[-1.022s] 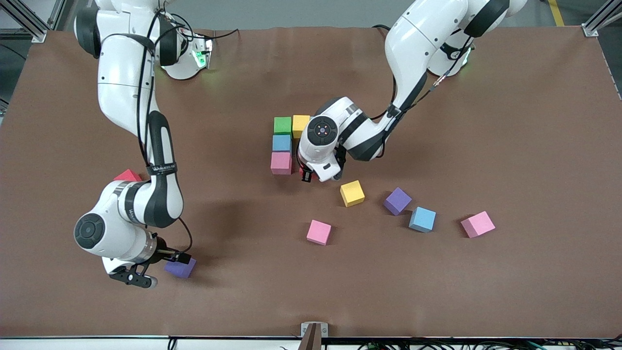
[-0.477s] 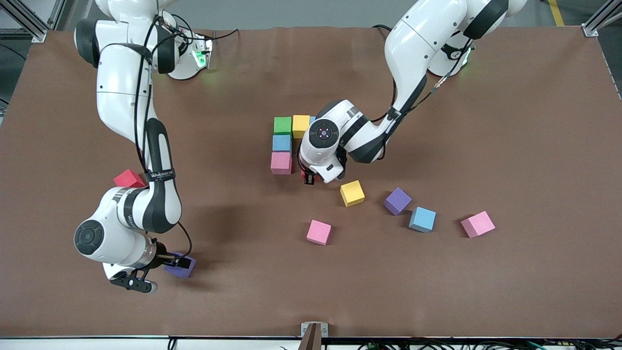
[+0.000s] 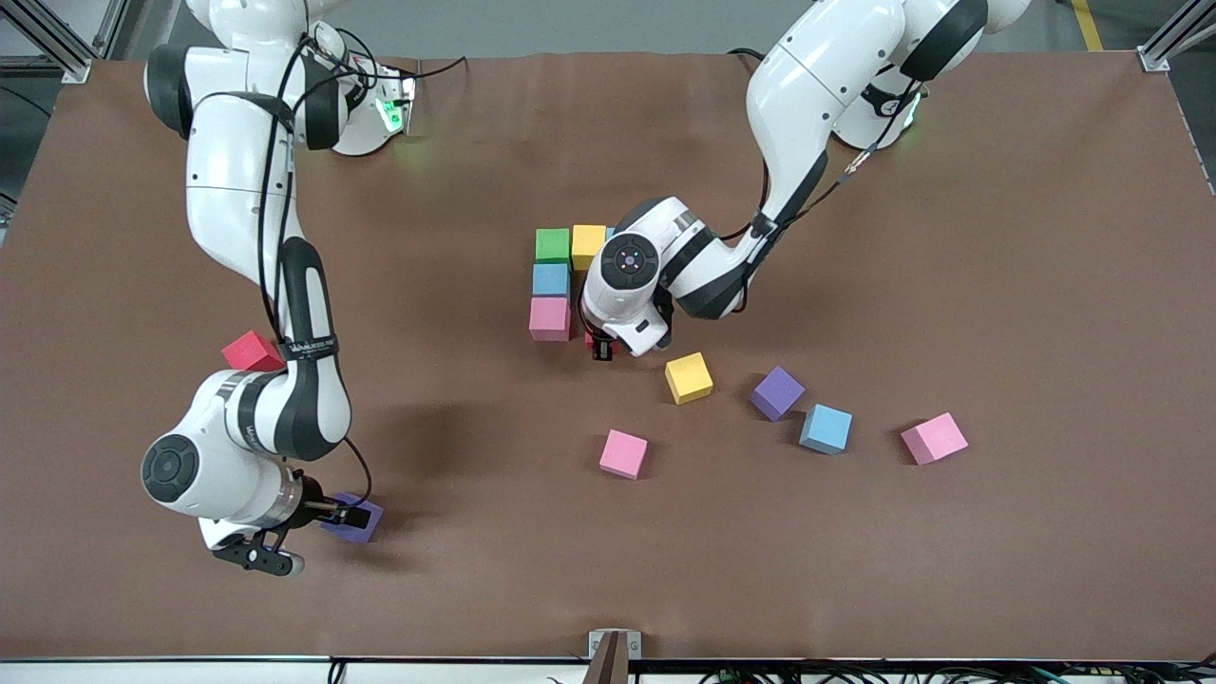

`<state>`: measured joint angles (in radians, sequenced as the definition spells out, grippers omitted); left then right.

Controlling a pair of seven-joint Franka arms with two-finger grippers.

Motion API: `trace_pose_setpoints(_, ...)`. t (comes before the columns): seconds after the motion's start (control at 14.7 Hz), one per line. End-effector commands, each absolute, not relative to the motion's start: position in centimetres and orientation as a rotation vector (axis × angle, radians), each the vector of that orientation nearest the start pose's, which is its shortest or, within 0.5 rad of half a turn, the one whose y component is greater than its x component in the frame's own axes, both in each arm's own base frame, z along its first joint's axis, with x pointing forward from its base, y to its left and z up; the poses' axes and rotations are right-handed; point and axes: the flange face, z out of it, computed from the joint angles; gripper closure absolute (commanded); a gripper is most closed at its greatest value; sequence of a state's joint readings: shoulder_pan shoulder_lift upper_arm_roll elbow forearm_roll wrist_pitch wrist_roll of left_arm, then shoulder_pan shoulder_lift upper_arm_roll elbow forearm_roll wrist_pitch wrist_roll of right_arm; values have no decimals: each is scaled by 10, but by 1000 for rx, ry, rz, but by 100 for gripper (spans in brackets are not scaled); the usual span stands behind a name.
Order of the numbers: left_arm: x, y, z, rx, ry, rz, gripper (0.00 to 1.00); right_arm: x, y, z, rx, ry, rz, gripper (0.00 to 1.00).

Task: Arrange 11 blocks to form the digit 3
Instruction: 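Grasp the purple cube with the right gripper while the left gripper moves red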

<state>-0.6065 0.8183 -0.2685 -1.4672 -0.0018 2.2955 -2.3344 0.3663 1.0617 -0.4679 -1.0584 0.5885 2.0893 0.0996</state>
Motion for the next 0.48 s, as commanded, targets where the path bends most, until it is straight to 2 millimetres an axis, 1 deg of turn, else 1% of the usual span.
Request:
trace_pose_setpoints(0.0, 481, -548, 211, -2275, -2223, 312, 100, 785, 81, 218, -2979, 429, -102, 3)
trace_pose_setpoints(0.14, 481, -550, 209, -2277, -2240, 310, 100, 786, 82, 219, -2974, 453, -109, 5)
trace_pose_setpoints(0.2, 482, -549, 209, -2278, -2244, 310, 100, 786, 82, 215, -2975, 458, -116, 8)
trace_pose_setpoints(0.41, 482, -549, 209, -2275, -2248, 311, 100, 789, 84, 213, -2973, 475, -138, 13)
